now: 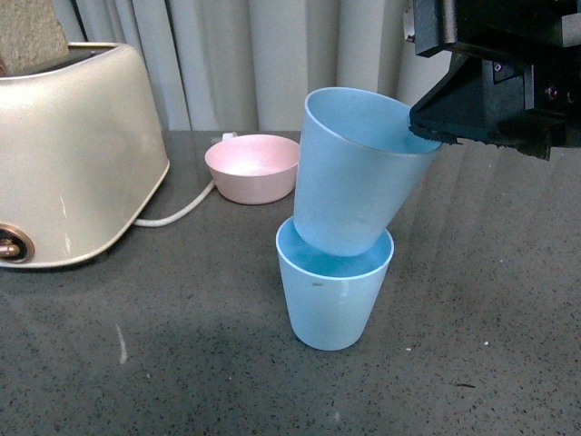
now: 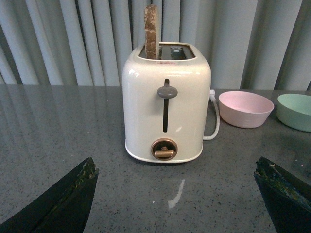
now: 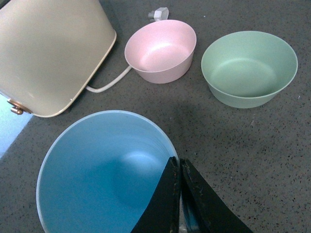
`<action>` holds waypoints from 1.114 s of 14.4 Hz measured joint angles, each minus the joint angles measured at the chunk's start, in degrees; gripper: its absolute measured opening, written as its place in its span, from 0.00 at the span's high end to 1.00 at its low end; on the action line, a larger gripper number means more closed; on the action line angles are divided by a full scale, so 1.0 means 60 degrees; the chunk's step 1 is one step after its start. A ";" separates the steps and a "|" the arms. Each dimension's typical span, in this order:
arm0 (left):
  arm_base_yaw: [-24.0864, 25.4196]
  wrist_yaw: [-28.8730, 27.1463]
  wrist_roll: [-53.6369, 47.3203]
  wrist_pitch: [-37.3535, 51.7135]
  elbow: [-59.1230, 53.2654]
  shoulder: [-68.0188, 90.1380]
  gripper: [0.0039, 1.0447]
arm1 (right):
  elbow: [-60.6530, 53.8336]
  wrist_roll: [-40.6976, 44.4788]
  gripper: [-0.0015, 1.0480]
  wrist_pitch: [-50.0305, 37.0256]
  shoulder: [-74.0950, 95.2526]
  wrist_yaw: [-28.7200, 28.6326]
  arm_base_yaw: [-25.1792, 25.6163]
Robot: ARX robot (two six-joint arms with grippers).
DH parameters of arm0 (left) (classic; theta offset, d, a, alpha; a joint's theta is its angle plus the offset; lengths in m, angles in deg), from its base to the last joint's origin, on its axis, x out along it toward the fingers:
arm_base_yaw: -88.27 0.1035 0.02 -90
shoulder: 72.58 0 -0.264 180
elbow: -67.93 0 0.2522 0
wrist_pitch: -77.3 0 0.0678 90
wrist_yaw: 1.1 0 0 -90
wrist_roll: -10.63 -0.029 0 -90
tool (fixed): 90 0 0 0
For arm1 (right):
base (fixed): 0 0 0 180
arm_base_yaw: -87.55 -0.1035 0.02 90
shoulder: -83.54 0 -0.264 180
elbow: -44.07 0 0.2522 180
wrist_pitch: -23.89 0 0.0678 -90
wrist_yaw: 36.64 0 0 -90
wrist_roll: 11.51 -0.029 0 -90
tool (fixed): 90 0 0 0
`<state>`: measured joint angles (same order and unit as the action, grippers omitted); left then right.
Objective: Stack blue cups with both arms
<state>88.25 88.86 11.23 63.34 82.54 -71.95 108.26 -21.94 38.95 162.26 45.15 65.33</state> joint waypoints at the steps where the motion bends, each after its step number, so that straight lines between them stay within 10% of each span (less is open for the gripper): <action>1: 0.0000 0.0000 0.0000 0.0000 0.0000 0.0000 0.06 | -0.0007 -0.0004 0.98 0.0084 0.0000 0.0011 -0.0055; 2: 0.0000 0.0000 0.0000 0.0000 0.0000 0.0000 0.06 | -0.0025 -0.0011 0.88 0.0069 -0.0025 0.0004 -0.0124; 3: 0.0000 0.0000 0.0000 0.0000 0.0000 0.0000 0.06 | -0.0073 -0.0091 0.51 0.0033 -0.0233 -0.0007 -0.0310; 8: 0.0000 0.0000 0.0000 0.0000 0.0000 0.0000 0.06 | -0.0076 -0.0703 0.04 -0.0656 -0.0852 0.0044 0.0106; 16: 0.0000 0.0000 0.0000 0.0000 0.0000 0.0000 0.06 | -0.5340 -0.0736 0.06 -0.3803 -0.5635 0.2499 0.2415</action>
<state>88.25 88.86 11.23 63.34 82.54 -71.95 76.22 -26.36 16.13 128.45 60.15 79.82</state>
